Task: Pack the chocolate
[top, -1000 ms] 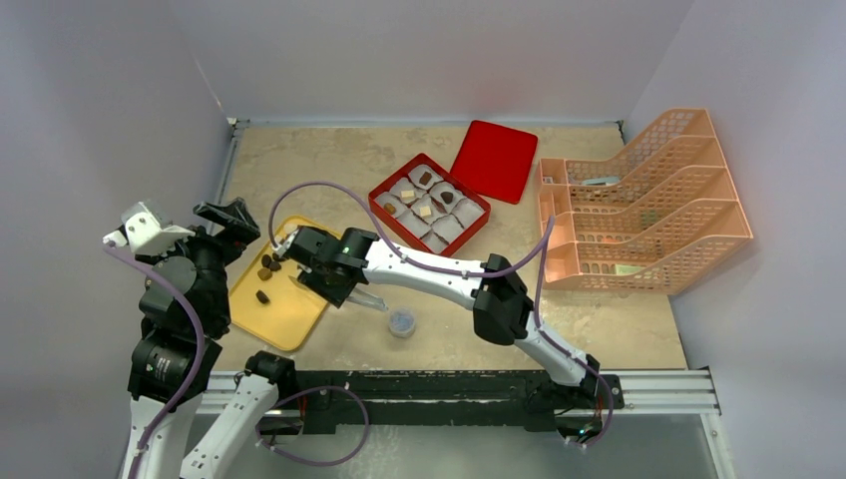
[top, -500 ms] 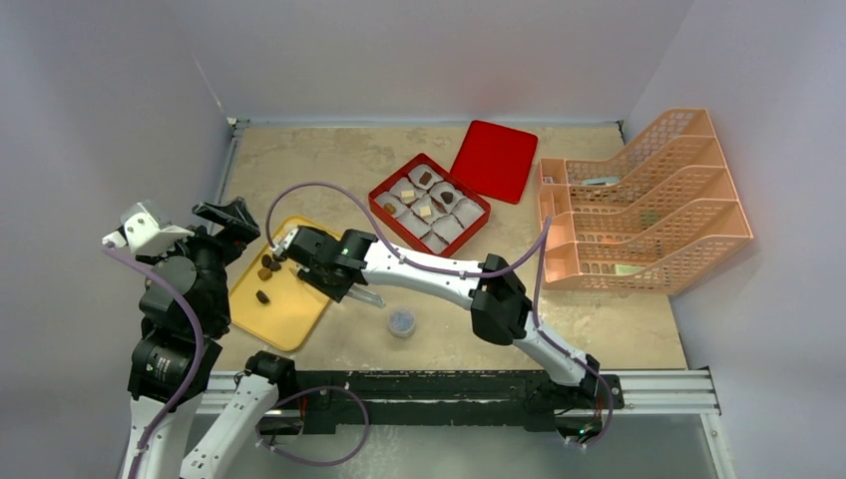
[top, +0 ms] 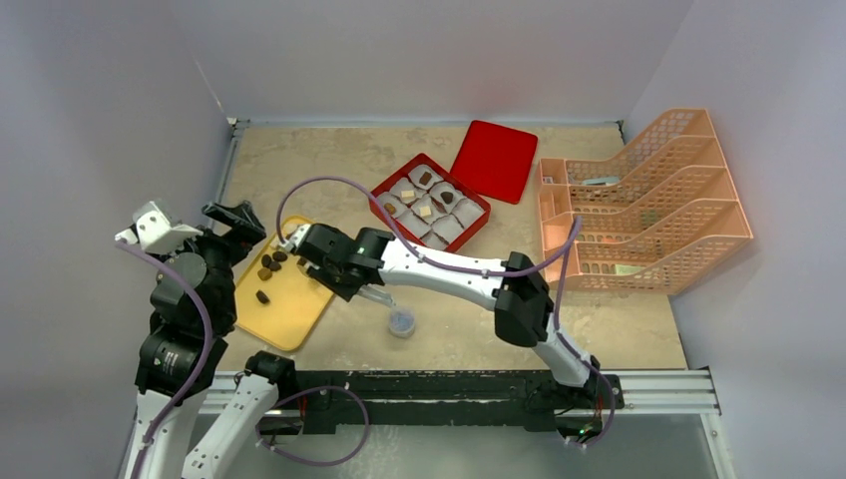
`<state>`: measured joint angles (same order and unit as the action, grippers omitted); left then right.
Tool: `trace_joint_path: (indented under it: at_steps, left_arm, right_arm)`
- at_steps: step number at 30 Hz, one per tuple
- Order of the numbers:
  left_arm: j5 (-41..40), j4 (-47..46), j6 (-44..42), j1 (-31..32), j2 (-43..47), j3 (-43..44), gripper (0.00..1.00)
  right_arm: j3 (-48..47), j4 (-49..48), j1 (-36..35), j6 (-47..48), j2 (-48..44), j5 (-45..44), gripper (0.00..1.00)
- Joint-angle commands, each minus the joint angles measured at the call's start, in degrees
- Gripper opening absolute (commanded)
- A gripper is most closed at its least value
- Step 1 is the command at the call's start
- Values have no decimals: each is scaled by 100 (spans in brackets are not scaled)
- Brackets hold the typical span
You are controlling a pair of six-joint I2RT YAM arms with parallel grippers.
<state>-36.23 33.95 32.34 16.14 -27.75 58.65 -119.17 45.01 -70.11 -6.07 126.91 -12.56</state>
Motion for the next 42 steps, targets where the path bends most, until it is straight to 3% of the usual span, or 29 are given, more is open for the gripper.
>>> trace_joint_path:
  at_steps: [1, 14, 22, 27, 42]
  left_arm:
    - [46, -209, 40, -10, -46, -141, 88]
    - [321, -524, 23, -15, -252, -721, 87]
    - [1353, -1041, -245, -15, -541, -1172, 87]
    - [1771, -1131, -322, -15, -735, -1241, 87]
    - [1627, -1044, -336, -14, -735, -1240, 87]
  right_arm:
    - [195, -262, 159, -139, -734, -81, 25]
    - [1657, -521, 1292, -346, -2270, 264, 24]
    - [2469, -529, 2208, -401, -2896, 289, 25]
    - [2751, -548, 2619, -420, -2954, 430, 25]
    - [2930, -721, 2889, -483, -2528, 945, 32]
